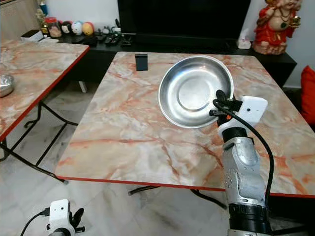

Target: Setting the table

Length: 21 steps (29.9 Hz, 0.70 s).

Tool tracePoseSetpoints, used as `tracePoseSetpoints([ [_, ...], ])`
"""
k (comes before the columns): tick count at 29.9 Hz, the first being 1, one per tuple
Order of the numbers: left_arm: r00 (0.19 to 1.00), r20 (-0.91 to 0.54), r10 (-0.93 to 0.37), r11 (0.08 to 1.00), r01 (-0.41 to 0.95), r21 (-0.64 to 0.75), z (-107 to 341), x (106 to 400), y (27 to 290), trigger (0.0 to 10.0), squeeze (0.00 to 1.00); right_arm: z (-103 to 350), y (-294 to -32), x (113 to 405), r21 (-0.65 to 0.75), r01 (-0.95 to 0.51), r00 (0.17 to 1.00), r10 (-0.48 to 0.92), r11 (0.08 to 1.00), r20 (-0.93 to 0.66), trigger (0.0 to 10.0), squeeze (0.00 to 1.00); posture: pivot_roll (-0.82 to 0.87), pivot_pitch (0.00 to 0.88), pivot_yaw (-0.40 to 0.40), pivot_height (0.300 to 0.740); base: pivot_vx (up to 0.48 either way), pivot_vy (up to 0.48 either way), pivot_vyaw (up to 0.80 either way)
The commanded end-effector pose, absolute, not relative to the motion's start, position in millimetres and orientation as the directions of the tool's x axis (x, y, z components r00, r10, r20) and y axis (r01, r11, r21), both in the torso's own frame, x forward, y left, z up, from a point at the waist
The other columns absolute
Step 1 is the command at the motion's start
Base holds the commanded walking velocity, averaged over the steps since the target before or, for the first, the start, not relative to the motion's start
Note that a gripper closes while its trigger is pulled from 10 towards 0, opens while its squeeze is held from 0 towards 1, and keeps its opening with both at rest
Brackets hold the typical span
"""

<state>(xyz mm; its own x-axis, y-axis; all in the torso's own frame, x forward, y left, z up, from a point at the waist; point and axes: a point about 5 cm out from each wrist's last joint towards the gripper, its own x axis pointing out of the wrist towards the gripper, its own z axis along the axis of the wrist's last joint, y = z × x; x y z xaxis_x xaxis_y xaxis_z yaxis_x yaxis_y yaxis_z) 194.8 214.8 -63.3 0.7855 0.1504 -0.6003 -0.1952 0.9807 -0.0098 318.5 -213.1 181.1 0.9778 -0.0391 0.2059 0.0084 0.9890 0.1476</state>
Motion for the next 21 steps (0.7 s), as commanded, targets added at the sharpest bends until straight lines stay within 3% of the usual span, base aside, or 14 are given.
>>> tracePoseSetpoints([
  [1,0.768,-0.622,0.153,0.978,-0.206,-0.014,-66.0,191.2,216.2,10.0,0.0,185.8,-218.3,320.1,0.136,0.029,0.976,-0.058,0.99,0.211,10.0,0.0,-0.08,0.0,-0.003,0.732,0.0,0.0,0.0],
  [6,0.768,-0.622,0.151,0.978,-0.206,-0.017,-65.8,191.8,216.1,10.0,0.0,176.3,-234.2,322.9,0.105,0.118,0.983,-0.131,0.988,0.13,10.0,0.0,-0.08,0.0,-0.002,0.732,0.0,0.0,0.0],
  [9,0.767,-0.624,0.151,0.978,-0.207,-0.019,-65.9,192.0,216.0,10.0,0.0,154.4,-253.8,324.9,0.025,0.237,0.968,-0.233,0.971,-0.097,10.0,0.0,-0.08,0.0,-0.007,0.732,0.0,0.0,0.0],
  [12,0.767,-0.624,0.151,0.978,-0.208,-0.019,-65.9,192.0,216.0,10.0,0.0,149.3,-258.7,324.1,0.019,0.263,0.955,-0.257,0.965,-0.148,10.0,0.0,-0.08,0.0,-0.007,0.732,0.0,0.0,0.0],
  [17,0.766,-0.623,0.158,0.976,-0.219,-0.021,-65.8,191.8,217.0,10.0,0.0,150.1,-268.2,321.9,0.16,0.295,0.945,-0.263,0.942,-0.194,10.0,0.0,-0.08,0.0,-0.01,0.732,0.0,0.0,0.0],
  [21,0.763,-0.628,0.155,0.976,-0.216,-0.022,-66.9,190.3,215.9,10.0,0.0,141.8,-271.2,316.1,0.158,0.302,0.928,-0.252,0.94,-0.274,10.0,0.0,-0.08,0.0,-0.006,0.732,0.0,0.0,0.0],
])
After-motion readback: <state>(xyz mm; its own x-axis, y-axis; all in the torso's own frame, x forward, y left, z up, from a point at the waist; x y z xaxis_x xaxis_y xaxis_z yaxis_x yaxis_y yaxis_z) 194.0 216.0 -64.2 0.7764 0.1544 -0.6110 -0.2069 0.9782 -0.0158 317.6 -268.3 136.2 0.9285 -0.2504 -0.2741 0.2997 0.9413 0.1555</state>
